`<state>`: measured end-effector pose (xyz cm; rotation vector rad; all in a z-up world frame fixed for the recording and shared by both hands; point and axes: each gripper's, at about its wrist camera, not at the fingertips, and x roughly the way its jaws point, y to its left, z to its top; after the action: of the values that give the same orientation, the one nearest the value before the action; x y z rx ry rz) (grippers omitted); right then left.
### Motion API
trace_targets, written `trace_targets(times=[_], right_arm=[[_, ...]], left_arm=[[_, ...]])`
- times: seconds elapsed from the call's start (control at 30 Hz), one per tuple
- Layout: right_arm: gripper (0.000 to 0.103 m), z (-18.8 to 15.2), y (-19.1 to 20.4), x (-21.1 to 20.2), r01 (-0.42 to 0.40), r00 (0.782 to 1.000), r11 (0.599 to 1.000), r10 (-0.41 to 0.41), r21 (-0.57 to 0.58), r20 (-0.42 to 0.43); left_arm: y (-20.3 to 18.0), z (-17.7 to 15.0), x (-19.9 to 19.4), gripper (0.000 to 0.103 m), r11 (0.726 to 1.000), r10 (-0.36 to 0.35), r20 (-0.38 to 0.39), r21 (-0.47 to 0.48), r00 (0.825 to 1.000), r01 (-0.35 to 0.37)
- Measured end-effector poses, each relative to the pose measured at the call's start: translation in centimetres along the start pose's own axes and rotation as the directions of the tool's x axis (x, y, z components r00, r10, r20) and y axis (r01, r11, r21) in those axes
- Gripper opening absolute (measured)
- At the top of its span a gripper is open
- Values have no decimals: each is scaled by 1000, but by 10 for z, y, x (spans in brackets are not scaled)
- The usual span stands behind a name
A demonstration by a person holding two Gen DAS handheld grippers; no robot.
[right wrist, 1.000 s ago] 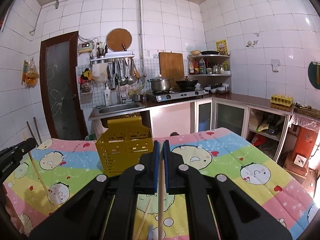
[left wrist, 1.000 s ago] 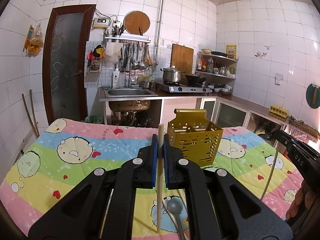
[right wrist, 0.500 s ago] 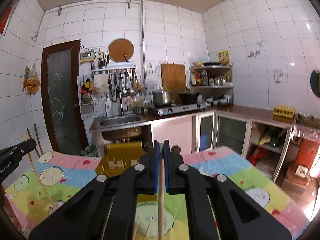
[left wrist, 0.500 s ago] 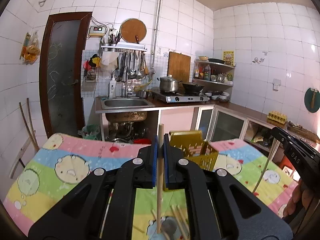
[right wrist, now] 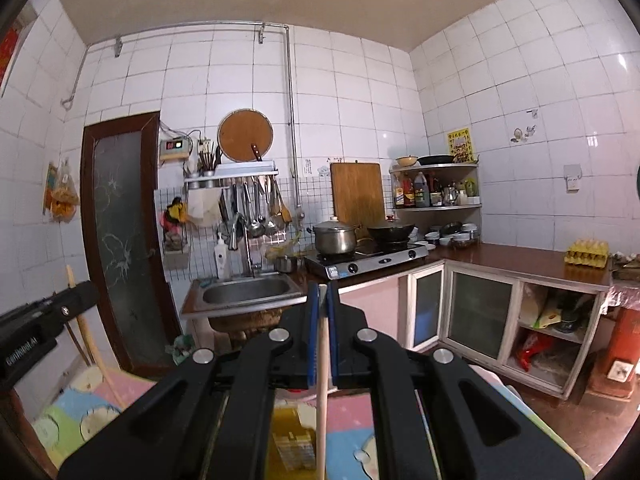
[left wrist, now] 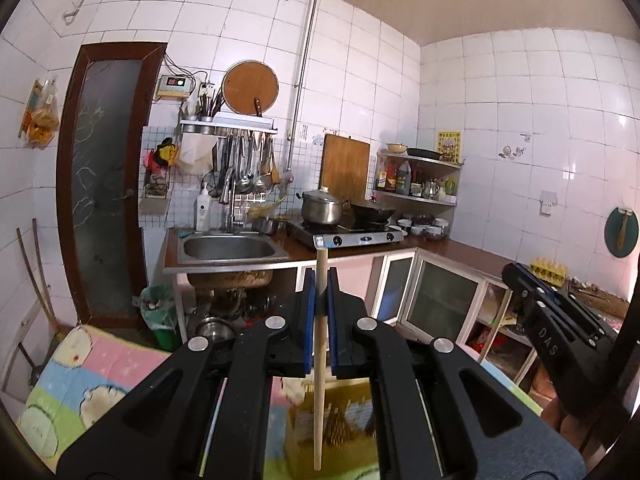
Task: Organize utensils
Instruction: 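Lift the chopstick with both tools and lower it into the olive-yellow holder, then open both tools and withdraw them back over the loose utensils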
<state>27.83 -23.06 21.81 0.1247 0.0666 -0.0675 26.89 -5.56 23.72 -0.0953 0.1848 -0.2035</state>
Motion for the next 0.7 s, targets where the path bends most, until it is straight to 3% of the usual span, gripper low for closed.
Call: trace_targets(times=[0.2, 0.37, 0.53, 0.7], right_arm=[[5, -10, 10, 52, -25, 999, 1000, 25, 2, -19], [5, -56, 7, 88, -41, 993, 999, 42, 12, -107], [5, -94, 4, 106, -45, 981, 999, 45, 3, -189], [7, -102, 0, 106, -43, 971, 999, 42, 1, -237]], left_arm=[[-3, -13, 55, 4, 1000, -8, -29, -12, 1000, 8], [3, -64, 98, 4, 1000, -3, -130, -10, 992, 2], [15, -97, 118, 4, 1000, 23, -208, -2, 978, -24], [28, -103, 115, 5, 999, 42, -236, -10, 971, -46]])
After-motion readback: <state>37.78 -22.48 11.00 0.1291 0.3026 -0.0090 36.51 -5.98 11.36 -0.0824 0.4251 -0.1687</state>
